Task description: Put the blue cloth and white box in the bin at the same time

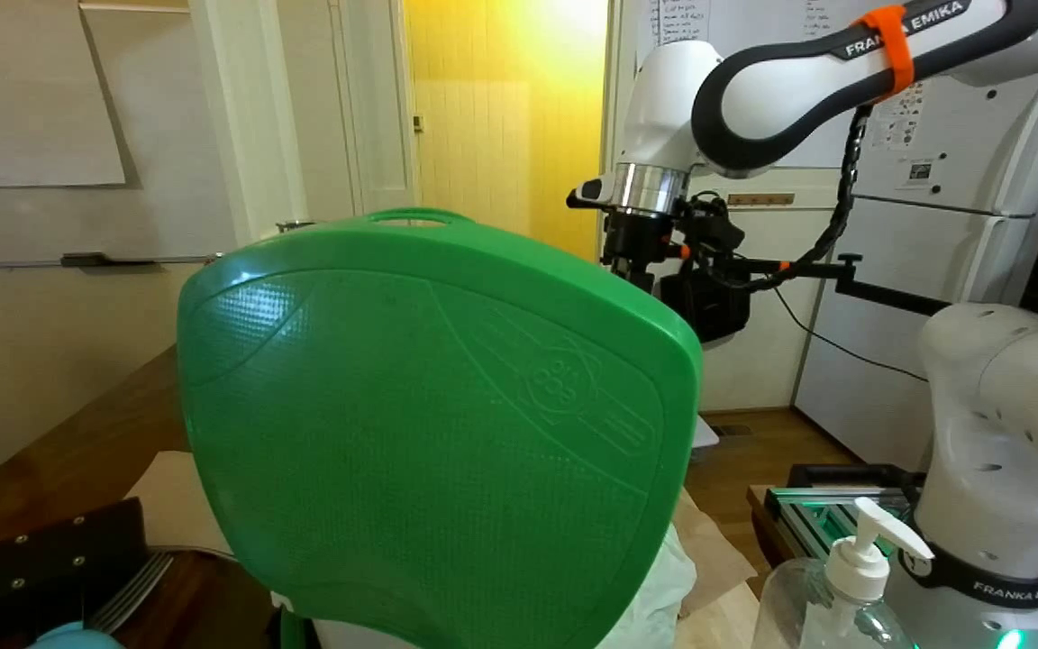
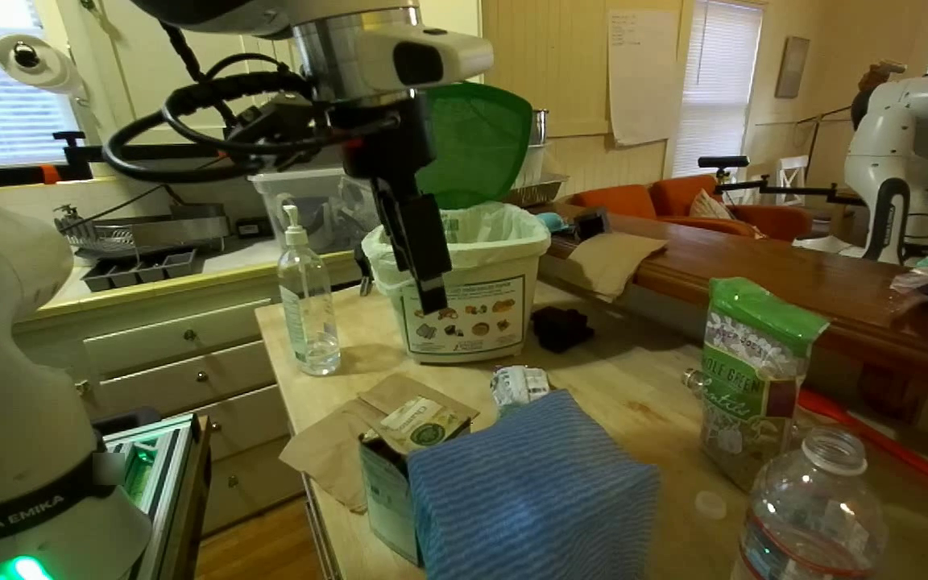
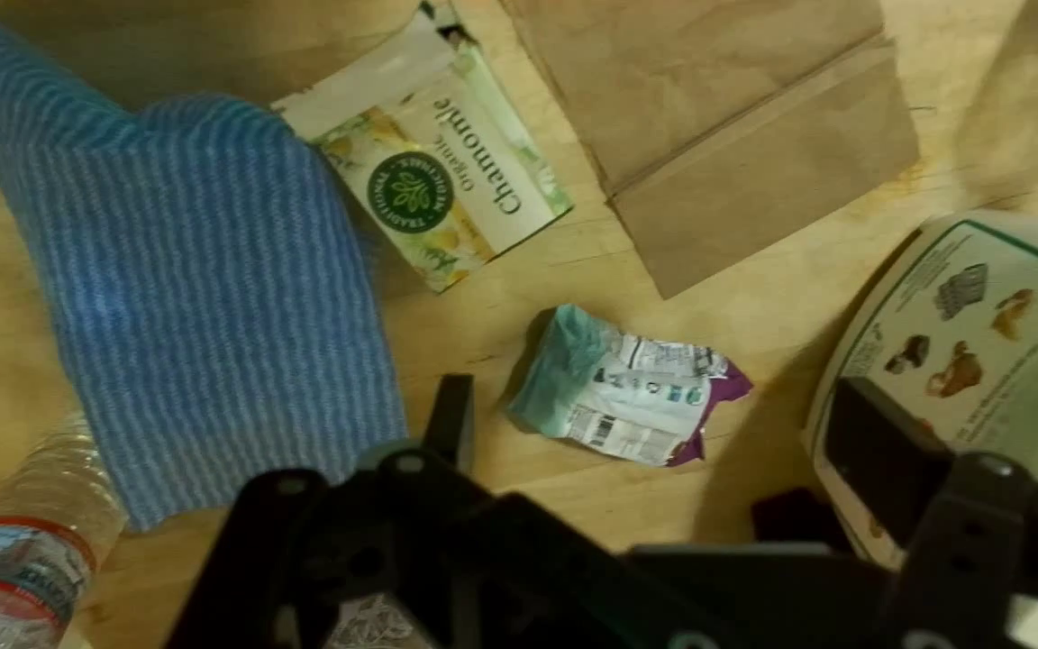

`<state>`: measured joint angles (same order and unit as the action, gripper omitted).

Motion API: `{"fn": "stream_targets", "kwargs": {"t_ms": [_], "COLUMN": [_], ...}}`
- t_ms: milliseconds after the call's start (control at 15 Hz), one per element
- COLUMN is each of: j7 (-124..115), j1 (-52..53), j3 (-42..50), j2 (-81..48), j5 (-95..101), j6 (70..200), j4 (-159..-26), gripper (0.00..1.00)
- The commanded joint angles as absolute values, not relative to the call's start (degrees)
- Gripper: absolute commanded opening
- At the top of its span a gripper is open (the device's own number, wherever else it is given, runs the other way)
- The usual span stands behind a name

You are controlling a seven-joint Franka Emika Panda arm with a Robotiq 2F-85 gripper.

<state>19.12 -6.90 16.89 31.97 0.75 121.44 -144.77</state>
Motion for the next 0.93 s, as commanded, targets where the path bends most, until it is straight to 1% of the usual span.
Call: {"fn": "stream_targets", "kwargs": {"t_ms": [0,400,800,867], "j7": [18.0,16.0,14.4,14.2], "j1": [-9.4,-13.3,-16.2,-16.6], "j3": [16.0,15.7,16.3,16.2], "j2": [27.2,19.3,14.3,13.6], "j5": [4.0,10.1,13.1,13.6], "j6": [129.1,140.4,149.5,150.6], "j4": [-146.6,-147.8,-148.9,-149.0], "gripper": [1.0,1.0,1.0,0.86]}}
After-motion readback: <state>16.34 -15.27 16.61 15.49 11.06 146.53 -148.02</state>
